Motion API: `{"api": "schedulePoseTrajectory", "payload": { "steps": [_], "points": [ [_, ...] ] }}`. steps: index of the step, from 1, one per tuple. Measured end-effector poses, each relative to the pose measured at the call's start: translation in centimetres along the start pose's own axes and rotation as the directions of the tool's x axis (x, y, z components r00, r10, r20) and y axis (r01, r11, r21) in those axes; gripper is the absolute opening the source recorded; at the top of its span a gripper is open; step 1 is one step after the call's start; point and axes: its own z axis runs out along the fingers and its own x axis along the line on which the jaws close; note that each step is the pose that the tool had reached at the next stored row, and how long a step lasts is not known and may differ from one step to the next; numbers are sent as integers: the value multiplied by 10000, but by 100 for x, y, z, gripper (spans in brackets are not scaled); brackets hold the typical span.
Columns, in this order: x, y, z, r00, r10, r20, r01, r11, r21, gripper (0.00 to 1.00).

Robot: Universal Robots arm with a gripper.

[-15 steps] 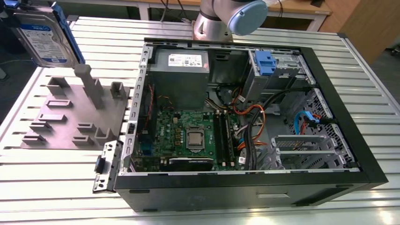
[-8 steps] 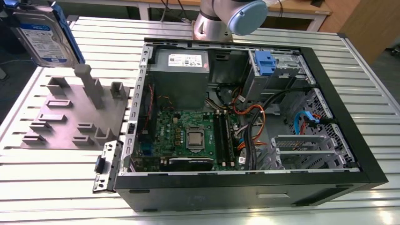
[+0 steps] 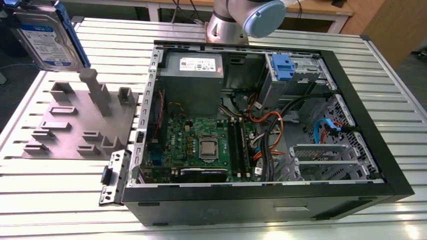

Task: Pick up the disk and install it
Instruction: 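Pick up the disk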

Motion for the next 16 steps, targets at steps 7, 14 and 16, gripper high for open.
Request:
{"api": "schedulePoseTrajectory", "payload": {
  "steps": [7,14,16],
  "points": [
    [0,0,-14,10000,0,-1,0,10000,-1,36],
    [-1,0,-35,10000,0,1,0,10000,-1,36],
    [-1,0,-40,10000,1,0,-1,10000,0,36]
  ]
}}
